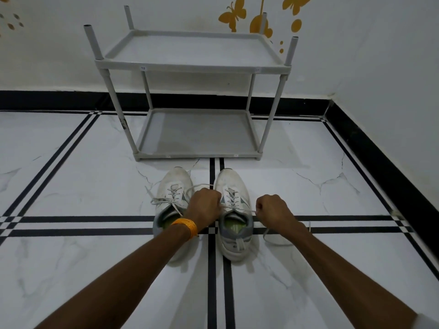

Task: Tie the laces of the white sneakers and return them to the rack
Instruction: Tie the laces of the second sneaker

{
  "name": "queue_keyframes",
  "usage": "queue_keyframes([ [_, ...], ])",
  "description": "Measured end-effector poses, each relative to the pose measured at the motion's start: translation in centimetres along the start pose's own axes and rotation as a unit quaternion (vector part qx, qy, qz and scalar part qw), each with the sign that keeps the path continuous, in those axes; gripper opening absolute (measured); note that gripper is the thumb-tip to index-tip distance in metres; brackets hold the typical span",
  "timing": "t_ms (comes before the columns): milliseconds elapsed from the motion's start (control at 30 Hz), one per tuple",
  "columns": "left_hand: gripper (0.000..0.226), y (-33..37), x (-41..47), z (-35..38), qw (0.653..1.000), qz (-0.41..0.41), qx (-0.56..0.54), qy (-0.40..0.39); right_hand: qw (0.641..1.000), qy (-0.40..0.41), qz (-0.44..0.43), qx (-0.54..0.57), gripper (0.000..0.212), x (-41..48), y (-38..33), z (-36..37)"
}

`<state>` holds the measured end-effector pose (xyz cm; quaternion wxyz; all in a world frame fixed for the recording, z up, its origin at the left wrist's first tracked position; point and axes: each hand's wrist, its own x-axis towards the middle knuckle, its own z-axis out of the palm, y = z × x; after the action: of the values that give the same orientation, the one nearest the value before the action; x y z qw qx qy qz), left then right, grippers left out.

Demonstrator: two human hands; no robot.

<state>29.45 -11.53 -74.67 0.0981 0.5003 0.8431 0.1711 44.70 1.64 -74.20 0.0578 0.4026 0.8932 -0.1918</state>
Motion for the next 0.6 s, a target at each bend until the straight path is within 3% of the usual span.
queue_keyframes([
  [100,0.025,-0.3,-0.1,0.2,1.0,-0.005,-0.018,0.01,0.999,-0.029,0.004,0.021,0.014,0.1,0.4,-0.1],
  [200,0.027,-0.6,-0.6,0.7,0.999,-0.014,-0.032,0.017,0.974,-0.092,0.021,0.206,0.01,-0.4,0.6,-2.3],
  [333,0.026,-1.0,-0.8,1.2,0.998,-0.027,-0.057,0.014,0.833,-0.156,0.059,0.527,0.021,-0.6,-0.8,-3.8],
  [467,0.027,-0.8,-0.5,0.6,0.997,-0.039,-0.058,-0.013,0.752,-0.149,0.044,0.641,0.021,0.1,-3.1,-1.6],
  [533,0.03,-1.1,-0.3,0.0,0.992,-0.07,-0.094,-0.037,0.747,-0.131,0.032,0.651,0.01,0.3,-3.8,-0.6],
  [600,0.031,-1.4,-0.1,-0.8,0.982,-0.098,-0.158,-0.031,0.772,-0.102,0.033,0.627,0.011,0.4,-4.0,-0.2],
])
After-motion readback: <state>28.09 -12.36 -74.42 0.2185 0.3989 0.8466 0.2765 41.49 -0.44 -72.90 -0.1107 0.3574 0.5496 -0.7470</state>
